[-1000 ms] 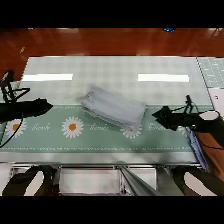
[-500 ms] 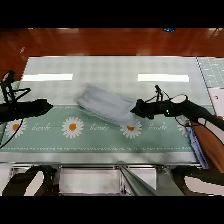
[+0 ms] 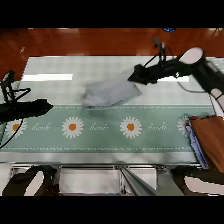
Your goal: Fold the shirts.
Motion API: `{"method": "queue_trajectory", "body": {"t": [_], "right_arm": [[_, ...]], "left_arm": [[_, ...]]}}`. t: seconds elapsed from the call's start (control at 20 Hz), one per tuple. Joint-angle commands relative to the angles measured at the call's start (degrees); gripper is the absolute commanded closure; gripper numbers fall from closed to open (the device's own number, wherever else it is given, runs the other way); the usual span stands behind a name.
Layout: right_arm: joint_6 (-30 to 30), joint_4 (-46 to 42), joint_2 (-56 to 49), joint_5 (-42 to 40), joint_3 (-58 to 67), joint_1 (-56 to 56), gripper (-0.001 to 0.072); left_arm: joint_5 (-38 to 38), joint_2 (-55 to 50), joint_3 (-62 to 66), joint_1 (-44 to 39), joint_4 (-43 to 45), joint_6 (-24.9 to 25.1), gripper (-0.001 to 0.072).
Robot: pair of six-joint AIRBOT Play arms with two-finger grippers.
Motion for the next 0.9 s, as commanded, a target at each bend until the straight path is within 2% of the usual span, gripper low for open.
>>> {"method": "queue_trajectory", "body": {"t": [0.0,0.35,0.55,0.85], "right_arm": [[5.7,-10.47,0.35,11.69,13.33,-4.28,0.0688],[10.16,-11.72,9.88,22.08,16.11,-25.11,0.0688],[13.14,-8.37,15.61,25.16,16.11,-38.73,0.0688],[11.28,-9.86,19.98,40.02,16.09,-57.57,0.0689]], "left_arm": [[0.04,-0.02,0.0,0.04,0.07,0.02,0.0684],[-1.09,-0.02,0.02,0.04,0.07,0.04,0.0684],[0.07,-0.02,0.02,0.04,0.07,0.22,0.0684],[1.31,-0.02,0.02,0.04,0.07,0.24,0.0684]]}}
